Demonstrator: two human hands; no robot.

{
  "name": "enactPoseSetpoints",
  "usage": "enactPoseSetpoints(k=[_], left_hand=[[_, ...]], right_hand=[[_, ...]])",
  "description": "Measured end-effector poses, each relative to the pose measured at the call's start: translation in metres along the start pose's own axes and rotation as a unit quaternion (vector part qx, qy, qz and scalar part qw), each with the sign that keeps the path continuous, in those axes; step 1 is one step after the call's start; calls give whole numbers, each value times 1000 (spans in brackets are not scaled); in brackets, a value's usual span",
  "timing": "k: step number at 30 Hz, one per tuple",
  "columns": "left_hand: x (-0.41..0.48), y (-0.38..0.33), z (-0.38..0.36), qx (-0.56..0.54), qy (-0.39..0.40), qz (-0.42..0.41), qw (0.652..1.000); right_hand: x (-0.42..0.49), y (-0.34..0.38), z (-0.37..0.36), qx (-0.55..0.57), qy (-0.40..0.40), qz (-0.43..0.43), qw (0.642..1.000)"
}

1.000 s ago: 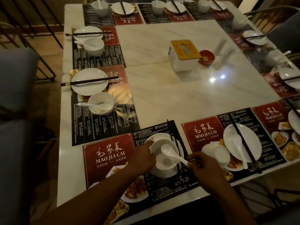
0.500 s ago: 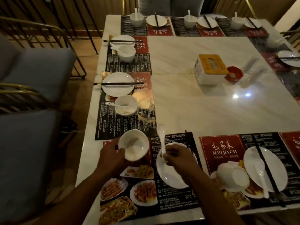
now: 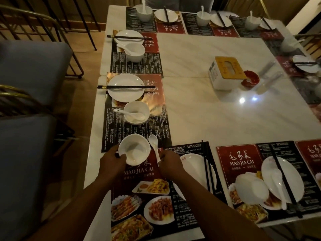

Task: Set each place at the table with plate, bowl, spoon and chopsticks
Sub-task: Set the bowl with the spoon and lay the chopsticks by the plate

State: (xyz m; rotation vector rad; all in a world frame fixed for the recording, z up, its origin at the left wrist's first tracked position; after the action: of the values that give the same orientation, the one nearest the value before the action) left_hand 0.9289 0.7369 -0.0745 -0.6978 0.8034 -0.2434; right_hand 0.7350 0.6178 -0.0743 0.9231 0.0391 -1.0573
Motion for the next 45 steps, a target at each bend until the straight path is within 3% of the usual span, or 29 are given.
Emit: enactPoseSetpoints(k=[13,15,19,22,24,27,31,35,41,45], left_hand=[[15,-6,-2,6,56,-19,998],[13,-10,3,33,26,-38,998],[-17,-31,16,68,-98,-178,977],[-59,-45,-10,72,-25,-312,947],[-80,-42,-41,100,38,-354,929],[-89,-22,-91,151,97,-265,947],[-94,-1,-134,167,105,-101,975],[-106,3,-162,174,111,-59,977],[-113,15,-169,95,67,30,993],[-120,21,-163,55,63,40,996]], right_hand=[[-5,-8,-11,-5,-63,30,998],[-16,4,1,1,-75,30,997],[-38,-15,33,-21,-131,18,991],[-64,-64,58,-59,-180,-39,981],[-82,-97,70,-120,-184,-74,973],[-100,-127,78,-178,-170,-87,965],[-99,-142,69,-209,-111,-44,971],[-92,-145,67,-198,-97,-12,975],[-90,-156,84,-145,-85,21,986],[-88,-166,105,-92,-95,27,991]])
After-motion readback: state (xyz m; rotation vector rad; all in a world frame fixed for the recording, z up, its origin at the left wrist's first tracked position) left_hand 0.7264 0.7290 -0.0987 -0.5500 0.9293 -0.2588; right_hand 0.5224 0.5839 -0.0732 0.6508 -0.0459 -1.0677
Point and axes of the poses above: each hand's wrist, its own x-axis towards the middle knuckle, its own z-axis out of the back of the hand, y = z × x, the point moved 6 cm from there along x, towards the middle knuckle, and after that the axes turned 10 degrees about z, right-handed, at the moved point
